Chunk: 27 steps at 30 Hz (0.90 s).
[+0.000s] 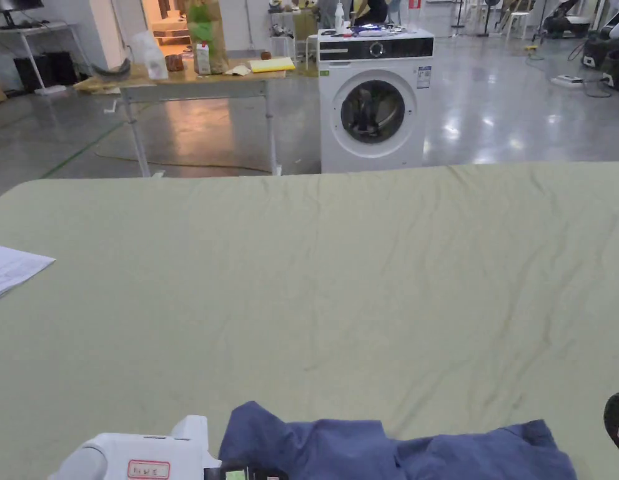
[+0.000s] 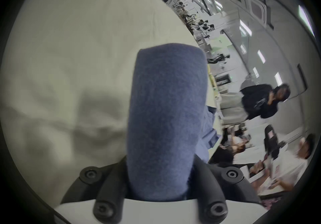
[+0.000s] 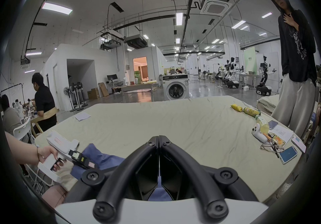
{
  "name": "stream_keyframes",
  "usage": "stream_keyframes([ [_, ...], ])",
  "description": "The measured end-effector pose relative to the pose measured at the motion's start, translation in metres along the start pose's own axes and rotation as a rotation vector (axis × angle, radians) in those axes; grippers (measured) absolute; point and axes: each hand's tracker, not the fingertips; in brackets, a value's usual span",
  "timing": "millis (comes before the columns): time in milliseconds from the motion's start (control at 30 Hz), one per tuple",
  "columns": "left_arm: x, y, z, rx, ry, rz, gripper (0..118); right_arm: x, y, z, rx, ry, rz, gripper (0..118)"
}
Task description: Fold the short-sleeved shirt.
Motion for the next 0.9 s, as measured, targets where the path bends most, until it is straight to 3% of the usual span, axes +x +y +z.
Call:
stream_keyframes([
  [100,-0.016,0.012,0.054,0.001,0.28,-0.096,3,0.0,0.001,0.002,0.017,0.012,0.0,0],
  [200,-0.028,0.022,0.102,0.048,0.658,-0.125,3,0.002,-0.001,0.005,0.026,0.021,-0.002,0],
  [267,-0.028,0.028,0.118,0.078,0.773,-0.119,3,0.004,-0.004,0.006,0.026,0.021,-0.01,0],
  [400,0.017,0.022,0.1,0.078,0.682,-0.137,3,0.008,-0.01,0.005,0.014,0.017,-0.052,0],
  [600,0.078,0.019,-0.005,-0.096,0.407,-0.172,3,0.014,-0.009,0.012,0.02,0.008,-0.083,0],
  [700,0.086,0.016,-0.06,-0.187,0.287,-0.062,5,0.016,-0.007,0.016,0.029,-0.002,-0.075,0],
  [733,0.086,0.014,-0.078,-0.221,0.257,-0.035,18,0.017,-0.007,0.016,0.029,-0.007,-0.075,0],
  [833,0.082,0.014,-0.097,-0.226,0.121,0.014,87,0.019,-0.007,0.016,0.023,-0.011,-0.078,0],
  [867,0.083,0.017,-0.094,-0.215,0.094,0.039,95,0.019,-0.007,0.016,0.022,-0.012,-0.077,0],
  [900,0.086,0.017,-0.085,-0.187,0.066,0.066,96,0.018,-0.006,0.016,0.022,-0.011,-0.075,0],
])
